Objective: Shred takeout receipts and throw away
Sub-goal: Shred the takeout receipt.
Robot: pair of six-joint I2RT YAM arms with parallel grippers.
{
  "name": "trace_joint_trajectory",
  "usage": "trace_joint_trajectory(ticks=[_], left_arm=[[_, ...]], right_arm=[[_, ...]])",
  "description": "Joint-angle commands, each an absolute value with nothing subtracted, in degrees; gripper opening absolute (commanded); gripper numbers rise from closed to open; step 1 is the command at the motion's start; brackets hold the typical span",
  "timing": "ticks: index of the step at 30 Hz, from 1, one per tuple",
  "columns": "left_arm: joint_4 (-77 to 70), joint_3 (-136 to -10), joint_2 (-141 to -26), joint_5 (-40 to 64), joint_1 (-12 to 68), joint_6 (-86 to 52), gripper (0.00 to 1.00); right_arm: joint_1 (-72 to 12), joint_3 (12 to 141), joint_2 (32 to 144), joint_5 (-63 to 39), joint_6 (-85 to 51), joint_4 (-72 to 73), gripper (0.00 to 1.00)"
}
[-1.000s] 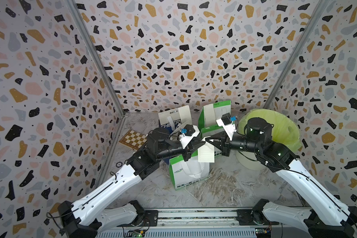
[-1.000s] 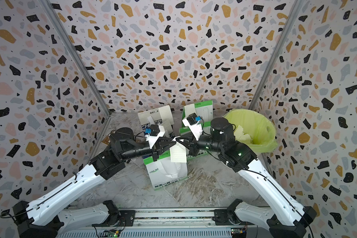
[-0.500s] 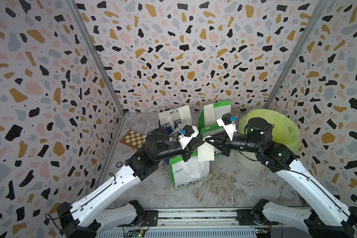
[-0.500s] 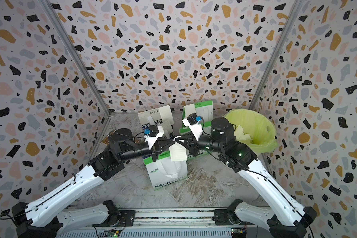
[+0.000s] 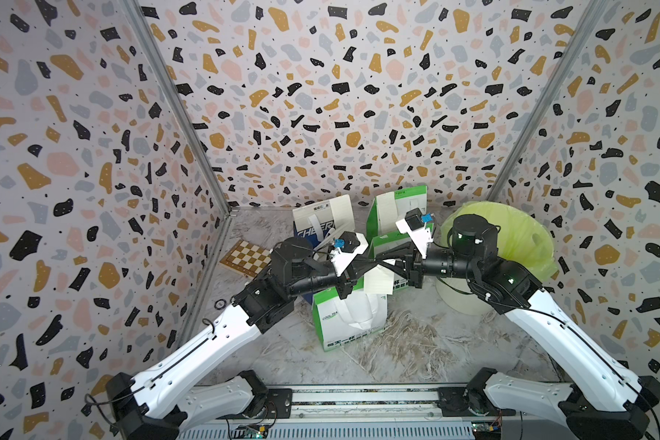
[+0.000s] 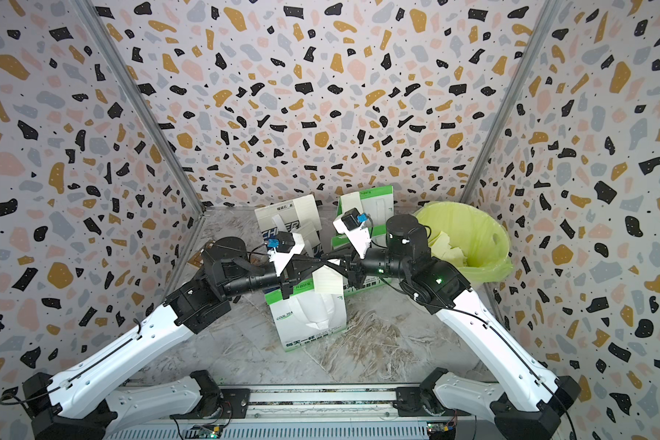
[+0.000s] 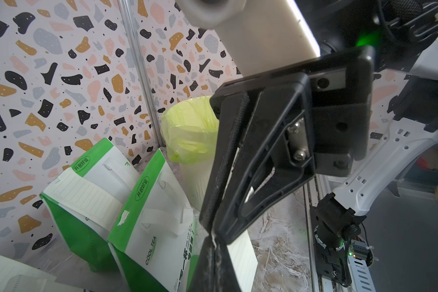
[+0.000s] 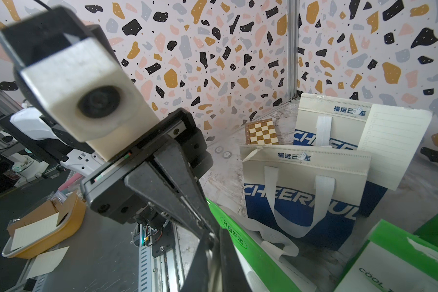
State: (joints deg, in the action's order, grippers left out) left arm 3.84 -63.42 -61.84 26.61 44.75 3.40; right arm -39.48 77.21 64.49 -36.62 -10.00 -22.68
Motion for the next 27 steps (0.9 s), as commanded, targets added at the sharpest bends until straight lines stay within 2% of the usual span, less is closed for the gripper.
trace_joint_trajectory(ticks=[1,4,10,13,16,18,21,27], left_arm=[[3.08,-64.69,-62.03,27.32,44.92,3.8,0.0],[3.16,-64.91,-62.05,27.17,44.84,4.04,0.0],[2.92,-65.02,-61.63,24.84,44.93,4.76,0.0],[2.15,-65.21,-61.52,22.01,45.05,6.59,0.0],[0.36,-64.22,-60.64,14.46,47.93,14.09,0.0],[-4.38,-61.98,-59.37,8.43,50.77,19.0,0.0],[-11.95,-58.69,-57.65,4.88,52.25,20.69,0.0],[-23.39,-53.44,-54.06,1.48,52.94,18.37,0.0]], right_arm=[[-39.46,79.81,64.09,-37.57,-9.56,-22.8,0.07],[-39.47,79.89,64.03,-37.44,-9.48,-22.95,0.0],[-39.46,80.5,64.98,-35.72,-9.18,-25.22,0.0],[-39.46,81.57,65.92,-29.69,-10.75,-27.47,0.0],[-39.91,83.45,67.89,-21.84,-14.39,-30.42,0.0],[-40.59,83.63,68.79,-15.38,-17.57,-31.76,0.0],[-40.52,82.43,69.1,-9.37,-20.98,-31.84,0.0],[-37.36,82.18,69.59,-8.79,-23.27,-31.71,0.0]])
